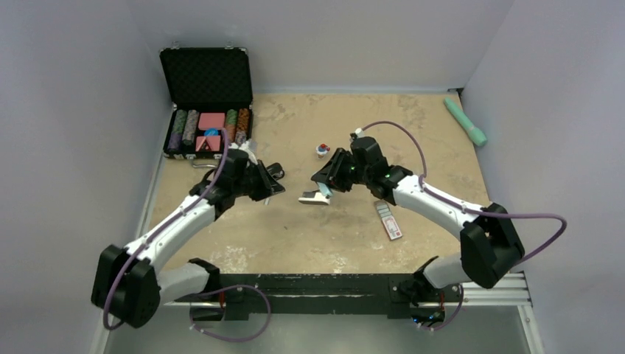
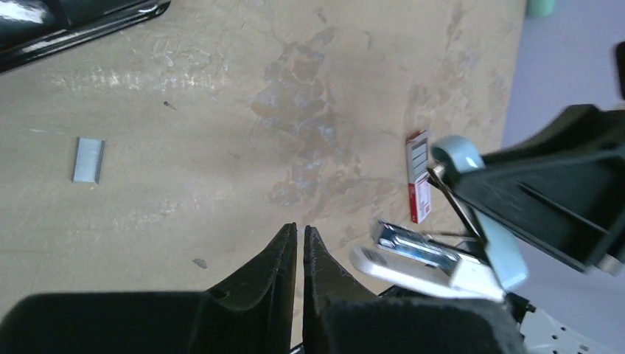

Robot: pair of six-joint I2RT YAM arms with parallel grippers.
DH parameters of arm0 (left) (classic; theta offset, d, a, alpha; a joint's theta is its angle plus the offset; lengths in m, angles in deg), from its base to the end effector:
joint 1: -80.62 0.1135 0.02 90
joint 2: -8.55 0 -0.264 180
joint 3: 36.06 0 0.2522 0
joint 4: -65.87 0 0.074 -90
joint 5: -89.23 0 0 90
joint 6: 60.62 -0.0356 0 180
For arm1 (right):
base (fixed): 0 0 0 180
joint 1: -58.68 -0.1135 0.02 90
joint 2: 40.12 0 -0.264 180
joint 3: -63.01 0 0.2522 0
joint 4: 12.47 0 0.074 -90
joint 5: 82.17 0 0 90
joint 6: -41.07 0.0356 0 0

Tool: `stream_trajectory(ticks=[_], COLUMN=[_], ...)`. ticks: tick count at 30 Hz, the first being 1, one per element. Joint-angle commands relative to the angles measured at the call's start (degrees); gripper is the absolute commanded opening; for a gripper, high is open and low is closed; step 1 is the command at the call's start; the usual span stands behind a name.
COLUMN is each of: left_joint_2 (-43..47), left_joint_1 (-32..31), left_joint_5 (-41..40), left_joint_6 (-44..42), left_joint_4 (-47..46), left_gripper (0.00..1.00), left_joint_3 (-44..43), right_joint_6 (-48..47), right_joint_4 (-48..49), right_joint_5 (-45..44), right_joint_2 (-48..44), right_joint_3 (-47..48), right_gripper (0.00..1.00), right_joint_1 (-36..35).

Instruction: Unload the staples from the stapler

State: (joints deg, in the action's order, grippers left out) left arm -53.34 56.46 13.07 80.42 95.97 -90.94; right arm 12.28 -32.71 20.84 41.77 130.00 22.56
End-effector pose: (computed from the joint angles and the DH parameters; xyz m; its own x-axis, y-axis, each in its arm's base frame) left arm 0.2087 -0.1029 0.2501 -0.7905 -0.4729 -0.3892 -0.0687 0.7000 -0.7109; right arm 0.2500 0.1924 0.2475 -0.8576 0.4313 -0.2803 0.0592 0.6241 0.7791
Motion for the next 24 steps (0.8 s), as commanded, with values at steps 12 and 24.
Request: stream_trajectory(ticks=[12, 24], left_joint_2=[-12.96, -18.79], left_joint_1=[-4.58, -5.58], left_joint_5=[12.94, 17.37], left_joint_6=[-7.3, -6.4], left_joint_4=[-14.26, -18.86], left_gripper=[0.12, 0.12], left_joint_3=[-3.4, -0.86], right_joint_6=[-0.33, 0.36], right_joint_4=[0.67, 0.31], right_joint_5=[0.74, -1.09], right_joint_2=[8.16, 8.46], right_joint_3=[7.52, 10.06], right_gripper=[0.0, 0.0], right_joint_1=[-2.73, -1.2])
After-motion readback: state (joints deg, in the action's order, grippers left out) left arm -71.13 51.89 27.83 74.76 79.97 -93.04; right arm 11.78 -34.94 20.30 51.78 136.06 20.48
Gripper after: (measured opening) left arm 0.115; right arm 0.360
